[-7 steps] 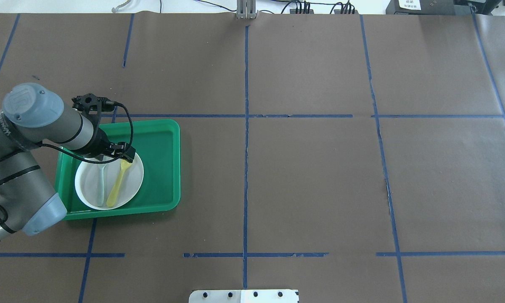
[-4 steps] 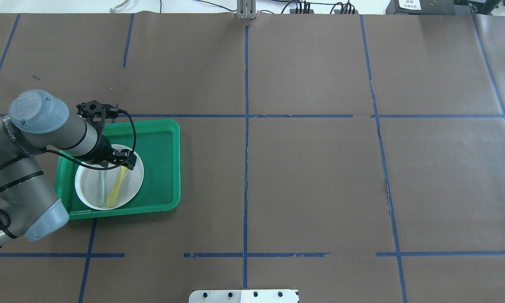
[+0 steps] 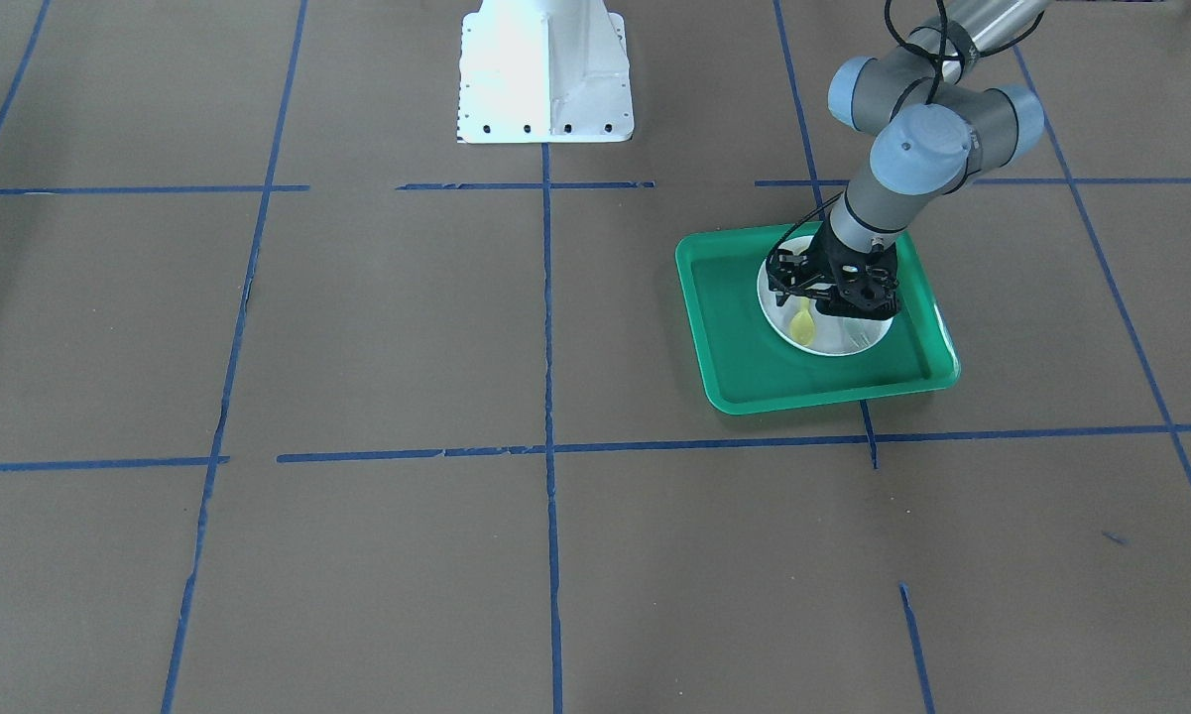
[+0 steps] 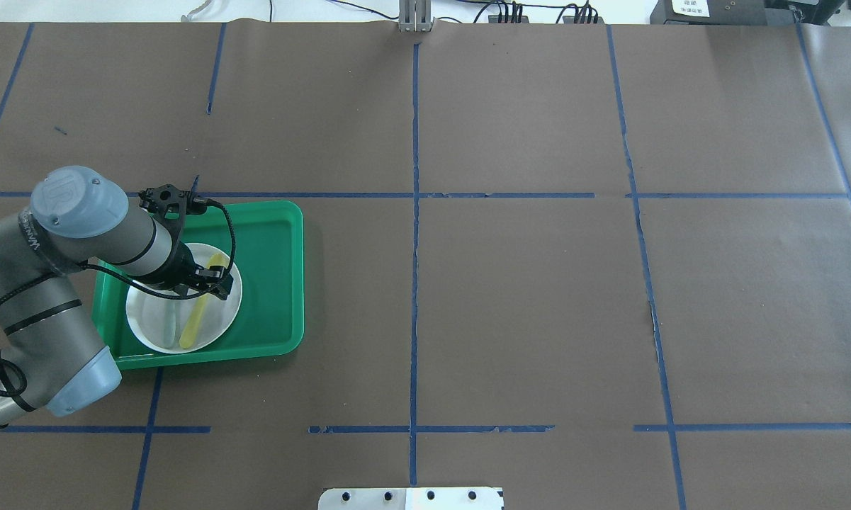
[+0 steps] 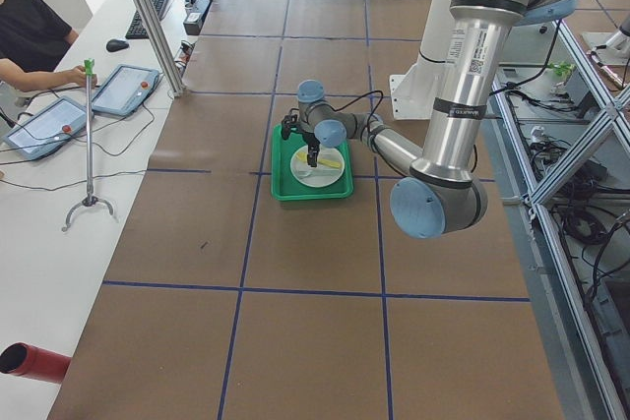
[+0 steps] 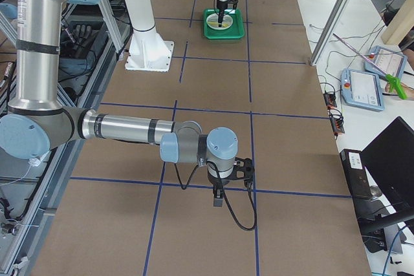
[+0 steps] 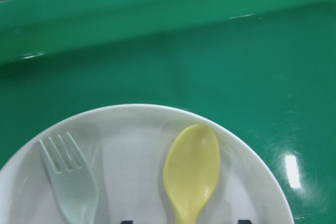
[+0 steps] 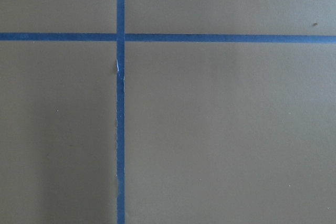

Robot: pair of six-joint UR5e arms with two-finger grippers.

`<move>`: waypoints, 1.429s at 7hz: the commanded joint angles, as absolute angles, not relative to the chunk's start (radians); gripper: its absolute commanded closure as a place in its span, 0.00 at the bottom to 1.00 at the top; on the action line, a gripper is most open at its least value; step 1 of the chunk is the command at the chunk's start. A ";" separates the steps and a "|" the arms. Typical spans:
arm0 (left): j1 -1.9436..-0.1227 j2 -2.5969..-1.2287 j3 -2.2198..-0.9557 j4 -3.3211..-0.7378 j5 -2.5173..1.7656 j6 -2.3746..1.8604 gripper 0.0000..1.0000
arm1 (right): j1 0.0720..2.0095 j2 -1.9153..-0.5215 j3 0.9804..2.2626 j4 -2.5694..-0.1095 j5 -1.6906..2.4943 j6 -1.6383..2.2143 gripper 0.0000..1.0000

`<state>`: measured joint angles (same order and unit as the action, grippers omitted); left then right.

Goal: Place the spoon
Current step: 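Lower the left gripper and close it on the yellow spoon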

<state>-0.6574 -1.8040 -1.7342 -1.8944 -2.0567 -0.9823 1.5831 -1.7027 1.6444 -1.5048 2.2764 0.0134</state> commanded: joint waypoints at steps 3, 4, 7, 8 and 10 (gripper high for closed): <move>-0.655 -1.804 -1.733 -1.893 -2.057 -0.983 0.41 | 1.583 -1.703 1.644 -1.505 2.276 0.014 0.00; -0.655 -1.802 -1.733 -1.893 -2.057 -0.983 0.43 | 1.583 -1.703 1.644 -1.505 2.276 0.014 0.00; -0.649 -1.802 -1.733 -1.893 -2.057 -0.985 0.48 | 1.583 -1.703 1.644 -1.505 2.276 0.012 0.00; -0.649 -1.802 -1.733 -1.893 -2.057 -0.986 0.56 | 1.583 -1.703 1.644 -1.505 2.276 0.014 0.00; -0.647 -1.801 -1.735 -1.893 -2.057 -0.991 0.74 | 1.583 -1.703 1.644 -1.505 2.276 0.014 0.00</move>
